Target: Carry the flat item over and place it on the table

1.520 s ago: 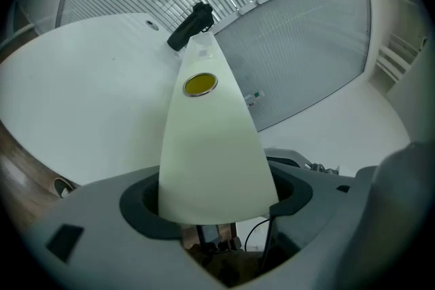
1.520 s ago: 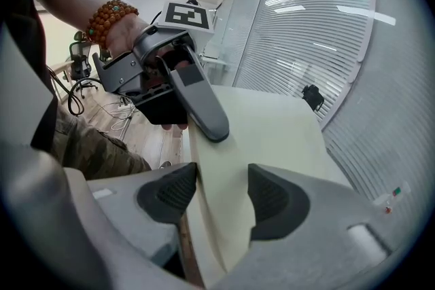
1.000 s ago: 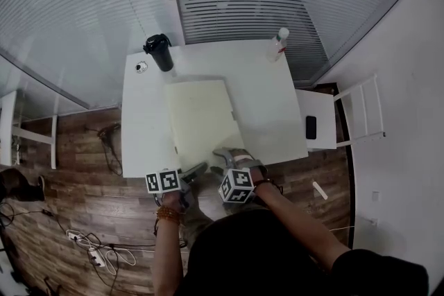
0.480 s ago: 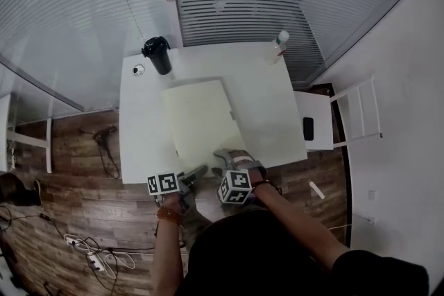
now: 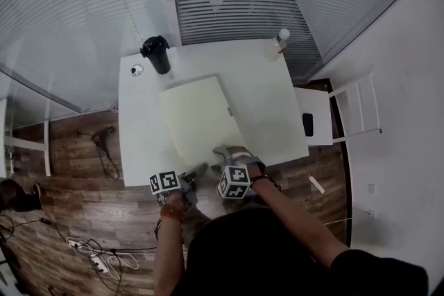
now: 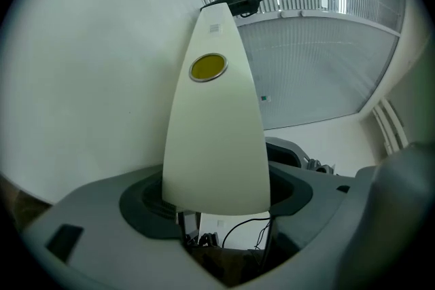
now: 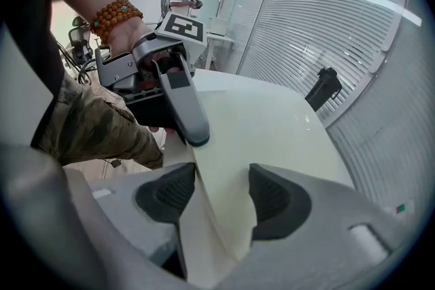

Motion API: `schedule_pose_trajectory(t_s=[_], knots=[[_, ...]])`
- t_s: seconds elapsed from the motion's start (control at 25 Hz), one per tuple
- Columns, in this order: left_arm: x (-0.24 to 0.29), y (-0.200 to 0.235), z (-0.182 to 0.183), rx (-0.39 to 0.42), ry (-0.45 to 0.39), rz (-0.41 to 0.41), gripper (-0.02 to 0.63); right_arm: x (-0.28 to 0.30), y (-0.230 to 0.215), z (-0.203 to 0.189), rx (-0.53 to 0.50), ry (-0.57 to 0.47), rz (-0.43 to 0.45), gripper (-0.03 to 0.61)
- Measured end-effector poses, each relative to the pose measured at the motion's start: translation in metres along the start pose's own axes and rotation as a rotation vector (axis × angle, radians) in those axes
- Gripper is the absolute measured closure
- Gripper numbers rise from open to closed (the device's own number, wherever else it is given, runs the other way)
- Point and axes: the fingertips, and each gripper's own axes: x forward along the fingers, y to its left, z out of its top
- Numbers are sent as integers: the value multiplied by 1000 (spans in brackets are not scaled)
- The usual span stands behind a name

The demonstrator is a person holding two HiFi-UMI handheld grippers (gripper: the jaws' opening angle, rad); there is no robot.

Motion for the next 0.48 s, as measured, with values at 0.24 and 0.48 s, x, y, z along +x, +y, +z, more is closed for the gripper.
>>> schedule_pose_trajectory(t_s=[0.24, 0.48], knots=[[-2, 3, 1, -29, 25, 10, 261, 4, -1, 2, 17, 3, 8, 327], [-3, -2, -3, -32, 73, -22, 262, 0, -5, 5, 48, -18, 98, 327]])
